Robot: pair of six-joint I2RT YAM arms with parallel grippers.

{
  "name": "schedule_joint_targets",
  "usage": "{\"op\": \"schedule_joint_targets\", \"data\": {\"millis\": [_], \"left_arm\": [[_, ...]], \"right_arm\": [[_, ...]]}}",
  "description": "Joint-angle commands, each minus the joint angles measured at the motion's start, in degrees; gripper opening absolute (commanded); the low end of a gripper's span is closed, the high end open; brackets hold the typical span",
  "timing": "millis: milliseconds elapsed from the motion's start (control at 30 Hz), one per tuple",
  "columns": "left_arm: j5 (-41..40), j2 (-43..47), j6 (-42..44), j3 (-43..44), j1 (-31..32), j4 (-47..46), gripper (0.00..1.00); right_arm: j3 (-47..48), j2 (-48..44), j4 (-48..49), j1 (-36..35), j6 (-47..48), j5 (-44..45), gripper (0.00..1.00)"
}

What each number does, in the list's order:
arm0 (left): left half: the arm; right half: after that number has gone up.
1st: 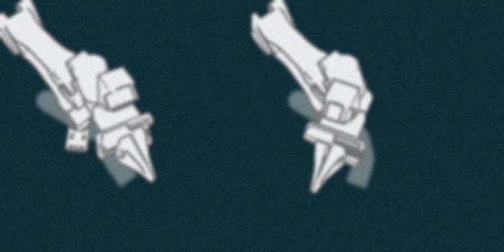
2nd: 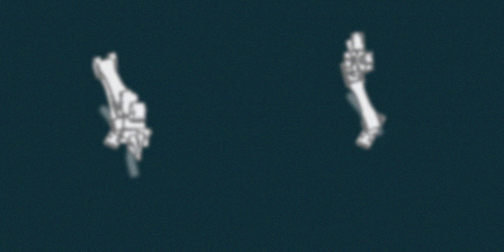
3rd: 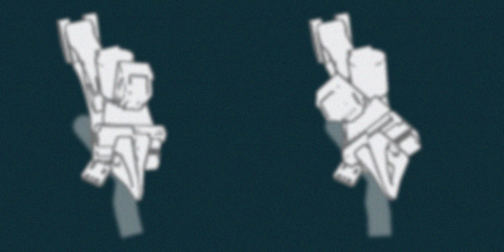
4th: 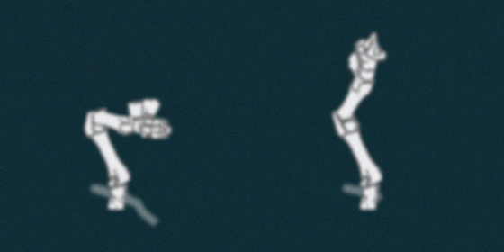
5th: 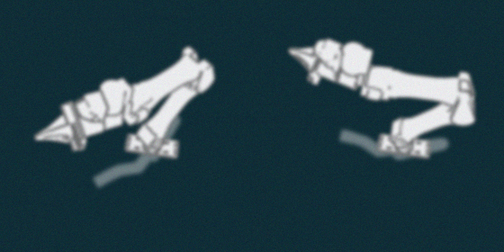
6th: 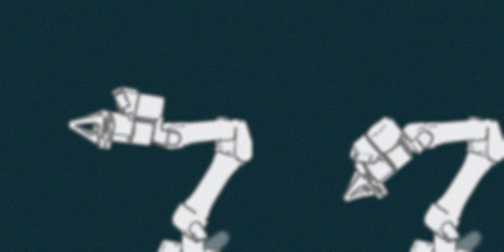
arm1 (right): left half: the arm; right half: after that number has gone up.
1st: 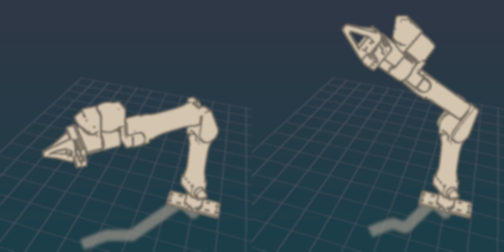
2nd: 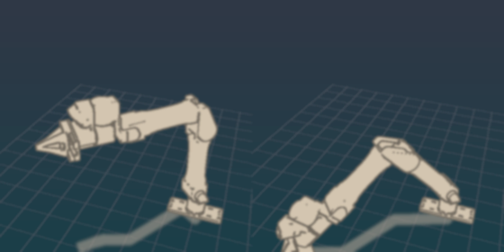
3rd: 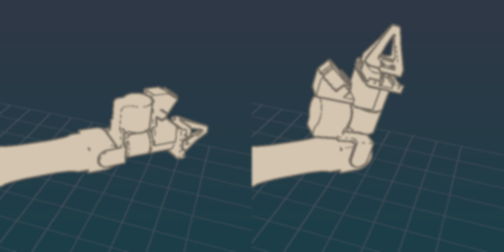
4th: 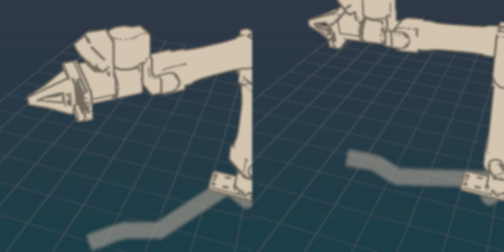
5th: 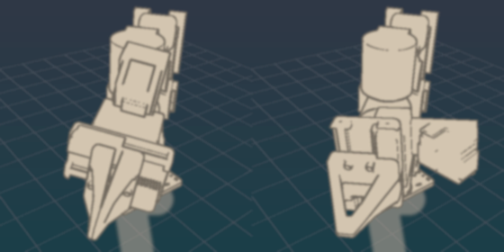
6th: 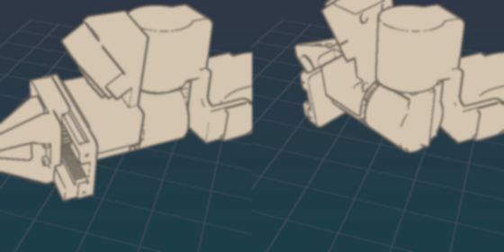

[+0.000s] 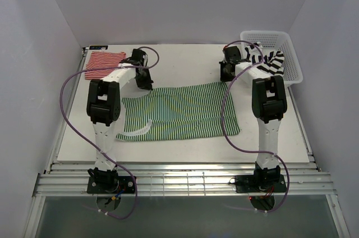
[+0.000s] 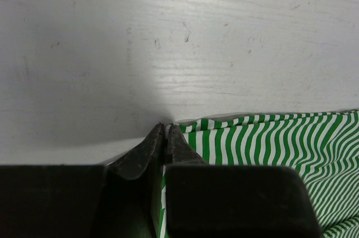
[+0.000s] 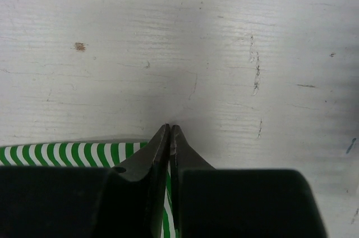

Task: Fold and stack the tank tops
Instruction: Fold the tank top

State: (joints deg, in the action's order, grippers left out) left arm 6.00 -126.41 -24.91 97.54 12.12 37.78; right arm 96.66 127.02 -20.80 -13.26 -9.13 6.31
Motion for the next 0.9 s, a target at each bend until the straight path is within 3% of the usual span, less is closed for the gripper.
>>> {"op": "schedule_joint_targets", "data": {"millis": [0, 133, 367, 633, 867], "left_arm": [[-0.82, -0.95, 1.70, 3.27, 0.19, -0.51, 0.00], [0.15, 0.63, 2.23, 4.16, 0.27, -0.86, 0.00], [3.58, 8.19, 3.55, -5.06, 0.45, -7.88, 0.00], [4.37, 19.52, 3.90, -19.39, 0.71, -16.68, 0.00], [4.72, 23.40, 7.41, -23.53, 1.33, -23.53, 0.00]], "right_arm": [[1.77, -3.09, 3.65, -0.10, 3.58, 1.52, 0.08], [-2.16, -8.17, 8.12, -0.10, 6.83, -1.46, 0.08], [-15.69, -18.64, 15.87, -0.10, 7.63, -10.51, 0.08], [-28.27, -29.81, 18.95, -0.10, 7.02, -11.67, 0.08], [-34.17, -34.82, 19.83, -0.10, 6.58, -10.97, 0.08]]}}
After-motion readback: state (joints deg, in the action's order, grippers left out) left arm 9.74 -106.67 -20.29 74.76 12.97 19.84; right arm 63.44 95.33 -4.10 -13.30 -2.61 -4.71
